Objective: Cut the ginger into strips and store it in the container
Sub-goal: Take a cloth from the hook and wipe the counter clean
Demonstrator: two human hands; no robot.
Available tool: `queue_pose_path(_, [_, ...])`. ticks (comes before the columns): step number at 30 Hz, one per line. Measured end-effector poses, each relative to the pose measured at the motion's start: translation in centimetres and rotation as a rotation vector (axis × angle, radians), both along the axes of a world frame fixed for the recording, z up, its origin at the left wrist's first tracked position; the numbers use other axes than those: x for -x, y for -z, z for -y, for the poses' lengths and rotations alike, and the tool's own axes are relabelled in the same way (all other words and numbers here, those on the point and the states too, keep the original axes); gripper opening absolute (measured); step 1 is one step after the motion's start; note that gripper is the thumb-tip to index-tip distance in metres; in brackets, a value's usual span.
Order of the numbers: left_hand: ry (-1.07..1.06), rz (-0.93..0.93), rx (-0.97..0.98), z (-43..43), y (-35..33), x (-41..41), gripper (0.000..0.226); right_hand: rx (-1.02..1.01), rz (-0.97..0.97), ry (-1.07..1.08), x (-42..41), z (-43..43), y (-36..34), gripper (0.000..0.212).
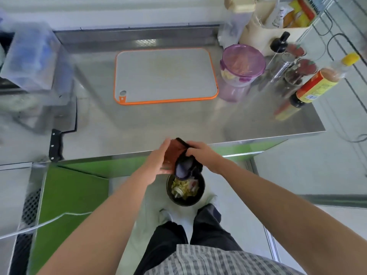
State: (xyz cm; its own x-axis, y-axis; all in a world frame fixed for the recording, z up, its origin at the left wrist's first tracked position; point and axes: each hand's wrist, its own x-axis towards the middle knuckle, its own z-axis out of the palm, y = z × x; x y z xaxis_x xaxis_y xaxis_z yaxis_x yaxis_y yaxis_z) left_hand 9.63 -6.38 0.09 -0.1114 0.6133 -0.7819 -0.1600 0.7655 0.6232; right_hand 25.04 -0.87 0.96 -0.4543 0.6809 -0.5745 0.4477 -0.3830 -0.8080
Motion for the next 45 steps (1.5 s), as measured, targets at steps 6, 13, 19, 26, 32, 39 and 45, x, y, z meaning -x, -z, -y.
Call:
queue_pose_path(6, [-0.13, -0.146, -0.22, 2.6, 0.2, 2.8, 0.018, -0.084, -0.068, 0.06, 1.4, 2.2, -0.4, 0.019])
queue_pose_path(13, [-0.168, -0.323, -0.317, 4.7, -0.5, 4.3, 0.028, 0.118, -0.009, -0.212, 1.9, 1.1, -2.3, 0.011])
queue_pose_path(19, [-0.218, -0.474, -0.174, 6.3, -1.1, 3.6, 0.038, -0.055, 0.014, -0.205, 1.7, 0.2, -3.7, 0.005])
queue_pose_path(26, [-0.229, -0.539, -0.188, 6.9, -3.2, 0.9, 0.049, -0.213, -0.008, -0.269, 1.6, -0.4, -5.5, 0.01])
queue_pose_path(32, [-0.065, -0.45, -0.446, 7.6, -4.3, -1.3, 0.007, -0.154, -0.118, -0.375, 1.5, -0.8, -7.2, 0.002])
queue_pose_path(39, [-0.22, -0.737, -0.296, 7.5, -5.1, -1.9, 0.013, 0.008, -0.165, -0.376, -0.2, -1.5, -7.8, 0.026])
queue_pose_path(45, [-0.34, -0.97, -0.11, 9.2, -4.4, -0.9, 0.014, -0.322, 0.054, -0.255, -1.2, -1.9, -7.4, 0.02])
